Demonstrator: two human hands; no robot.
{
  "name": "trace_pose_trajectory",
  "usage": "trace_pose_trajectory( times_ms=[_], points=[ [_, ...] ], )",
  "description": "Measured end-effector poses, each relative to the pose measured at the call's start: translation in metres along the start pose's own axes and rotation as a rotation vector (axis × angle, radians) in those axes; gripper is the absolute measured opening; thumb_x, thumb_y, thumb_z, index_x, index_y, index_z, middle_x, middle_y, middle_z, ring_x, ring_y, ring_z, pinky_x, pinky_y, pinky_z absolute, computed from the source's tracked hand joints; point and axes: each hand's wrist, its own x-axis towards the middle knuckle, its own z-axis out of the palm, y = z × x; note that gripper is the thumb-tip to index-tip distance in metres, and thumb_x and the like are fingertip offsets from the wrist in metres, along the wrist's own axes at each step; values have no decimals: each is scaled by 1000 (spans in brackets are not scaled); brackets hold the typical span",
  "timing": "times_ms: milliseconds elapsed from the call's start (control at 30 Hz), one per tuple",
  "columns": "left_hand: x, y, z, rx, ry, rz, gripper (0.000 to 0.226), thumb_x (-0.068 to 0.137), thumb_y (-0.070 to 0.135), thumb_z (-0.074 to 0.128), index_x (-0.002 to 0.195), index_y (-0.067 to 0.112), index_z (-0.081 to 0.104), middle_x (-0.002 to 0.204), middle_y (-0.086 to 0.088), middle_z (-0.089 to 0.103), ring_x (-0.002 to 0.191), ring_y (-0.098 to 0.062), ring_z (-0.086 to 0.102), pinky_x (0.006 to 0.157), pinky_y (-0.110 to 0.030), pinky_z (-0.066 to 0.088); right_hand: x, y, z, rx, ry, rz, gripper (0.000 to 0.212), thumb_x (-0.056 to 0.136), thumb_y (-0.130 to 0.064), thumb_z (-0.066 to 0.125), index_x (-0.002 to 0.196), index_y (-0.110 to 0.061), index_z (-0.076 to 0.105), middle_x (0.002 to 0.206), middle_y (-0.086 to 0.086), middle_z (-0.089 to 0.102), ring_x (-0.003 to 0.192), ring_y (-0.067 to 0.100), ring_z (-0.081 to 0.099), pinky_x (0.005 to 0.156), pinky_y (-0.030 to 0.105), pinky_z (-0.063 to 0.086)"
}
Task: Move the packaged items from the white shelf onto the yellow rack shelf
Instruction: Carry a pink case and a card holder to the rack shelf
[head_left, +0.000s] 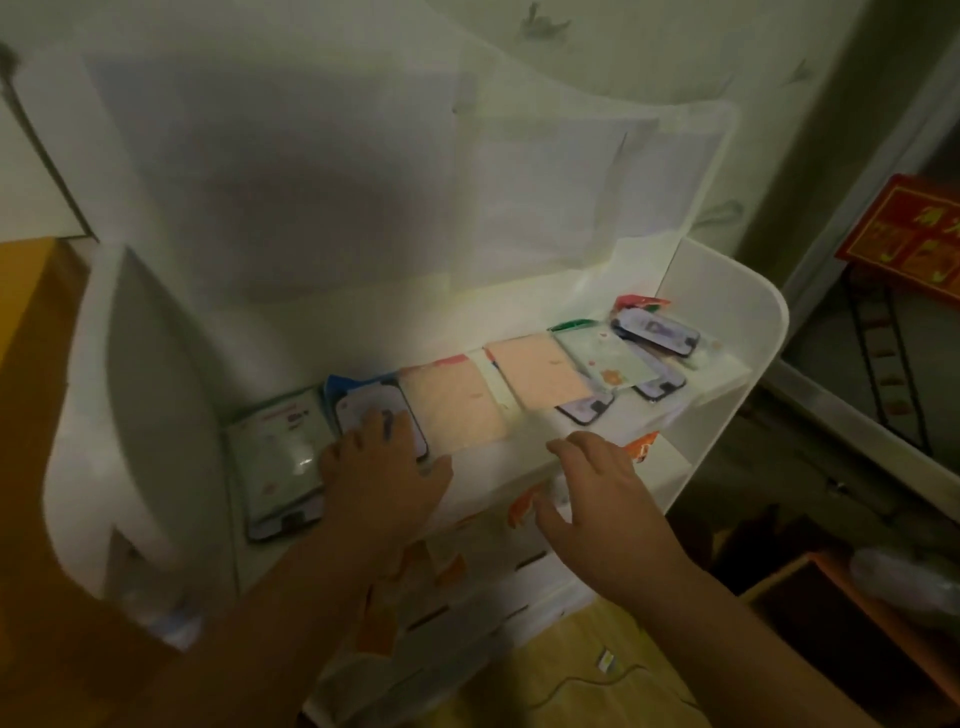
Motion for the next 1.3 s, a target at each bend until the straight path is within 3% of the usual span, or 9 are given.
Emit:
trace_pose_trajectory(
  times_ms=[200,367,600,767,967,1133,1300],
  points=[
    [28,10,11,120,-33,-105,86,83,78,23,151,26,14,158,-21,10,140,-49,14,109,-64,15,45,34,14,30,-44,-41,55,90,-44,51,140,-21,43,140,0,44,128,19,37,107,33,34],
    [44,13,14,197,-36,-226,83,82,77,28,150,33,10,160,-18,6,138,-46,18,107,-62,19,81,61,16,39,-51,-78,50,89,-45,51,132,-19,49,131,2,50,120,21,43,102,33,38],
    [48,23,8,247,-117,-313,84,79,81,32,150,45,4,162,-8,-1,139,-43,21,108,-59,21,123,81,25,40,-78,-75,58,86,-45,50,136,-15,49,134,9,48,124,30,43,104,41,36],
    [44,36,4,147,35,-395,85,76,65,54,149,39,20,156,-12,16,131,-39,35,102,-56,36,139,83,29,41,-73,-112,56,85,-44,49,133,-14,51,128,9,51,119,31,45,102,43,38],
    [38,29,5,-101,124,-492,101,63,64,71,147,37,21,151,-13,18,134,-40,27,102,-54,38,141,82,31,8,-87,-128,55,88,-45,51,135,-16,46,131,8,47,120,28,41,102,40,36],
    [26,25,2,-109,155,-473,101,63,76,62,147,34,23,140,-16,39,127,-36,38,99,-50,41,146,82,33,-16,-123,-36,66,87,-54,50,138,-14,38,135,13,42,123,32,39,103,41,34],
    [2,32,-5,-205,175,-354,85,70,72,60,142,39,30,128,-7,44,99,-15,49,83,-30,49,160,79,39,-5,-192,77,84,85,-65,49,144,-10,28,141,19,37,130,35,36,105,44,33]
  ],
)
